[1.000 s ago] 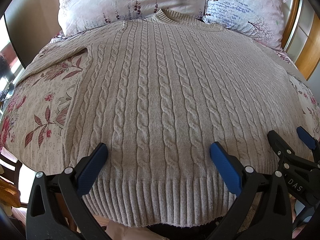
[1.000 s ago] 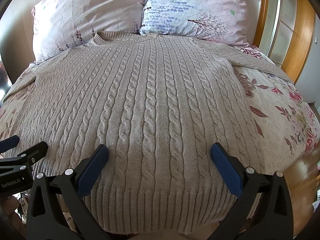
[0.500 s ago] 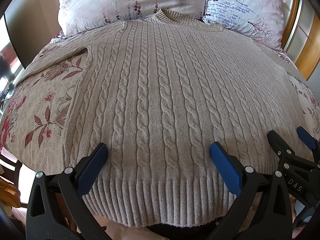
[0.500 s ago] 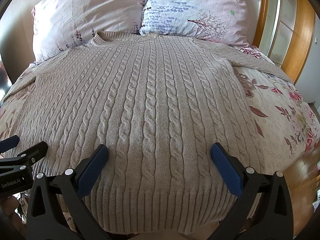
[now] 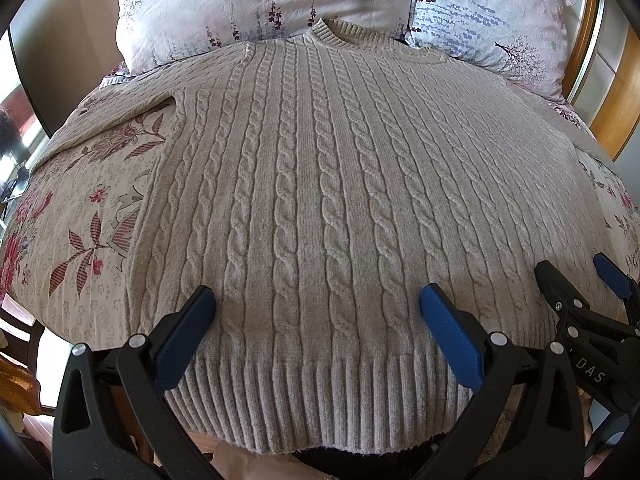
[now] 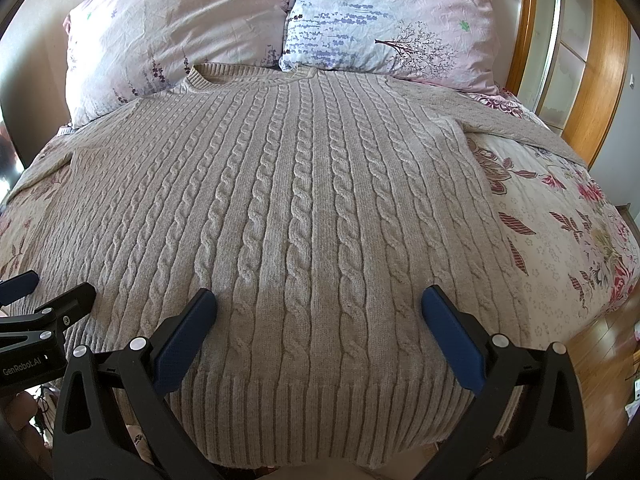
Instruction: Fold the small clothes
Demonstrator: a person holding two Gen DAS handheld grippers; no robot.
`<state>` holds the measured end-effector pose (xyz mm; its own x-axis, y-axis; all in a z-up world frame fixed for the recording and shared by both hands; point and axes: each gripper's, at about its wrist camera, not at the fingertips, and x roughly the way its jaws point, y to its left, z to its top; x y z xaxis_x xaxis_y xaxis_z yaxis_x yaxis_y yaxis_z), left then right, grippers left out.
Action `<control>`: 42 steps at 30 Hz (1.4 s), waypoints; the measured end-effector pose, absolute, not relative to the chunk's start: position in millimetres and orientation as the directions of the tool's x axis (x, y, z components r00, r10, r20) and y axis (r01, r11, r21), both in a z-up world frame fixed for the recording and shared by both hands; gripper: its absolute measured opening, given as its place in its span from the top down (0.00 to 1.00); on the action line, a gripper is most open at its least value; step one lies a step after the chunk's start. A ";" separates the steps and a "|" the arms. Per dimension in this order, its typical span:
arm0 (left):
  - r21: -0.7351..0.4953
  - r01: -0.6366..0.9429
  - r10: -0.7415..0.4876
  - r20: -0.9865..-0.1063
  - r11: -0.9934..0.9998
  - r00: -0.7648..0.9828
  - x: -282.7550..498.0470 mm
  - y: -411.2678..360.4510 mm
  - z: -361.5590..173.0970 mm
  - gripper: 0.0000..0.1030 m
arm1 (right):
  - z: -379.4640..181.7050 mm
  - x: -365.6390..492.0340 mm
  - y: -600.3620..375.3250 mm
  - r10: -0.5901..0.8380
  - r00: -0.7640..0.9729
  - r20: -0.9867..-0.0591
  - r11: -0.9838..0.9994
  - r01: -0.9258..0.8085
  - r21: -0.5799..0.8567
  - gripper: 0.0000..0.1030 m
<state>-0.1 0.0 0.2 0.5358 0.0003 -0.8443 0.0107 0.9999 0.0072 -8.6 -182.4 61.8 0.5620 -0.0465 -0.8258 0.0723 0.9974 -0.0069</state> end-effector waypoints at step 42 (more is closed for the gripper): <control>-0.060 0.079 -0.096 -0.793 0.995 0.601 31.4 17.9 16.2 0.02 | 73.9 21.2 -239.2 0.145 0.615 -0.775 0.987 -0.035 0.157 0.01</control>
<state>31.4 17.9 16.2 0.6011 -0.0956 -0.7934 0.0790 0.9951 -0.0600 21.2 -239.2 73.9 0.6154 0.1451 -0.7747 -0.0351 0.9870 0.1570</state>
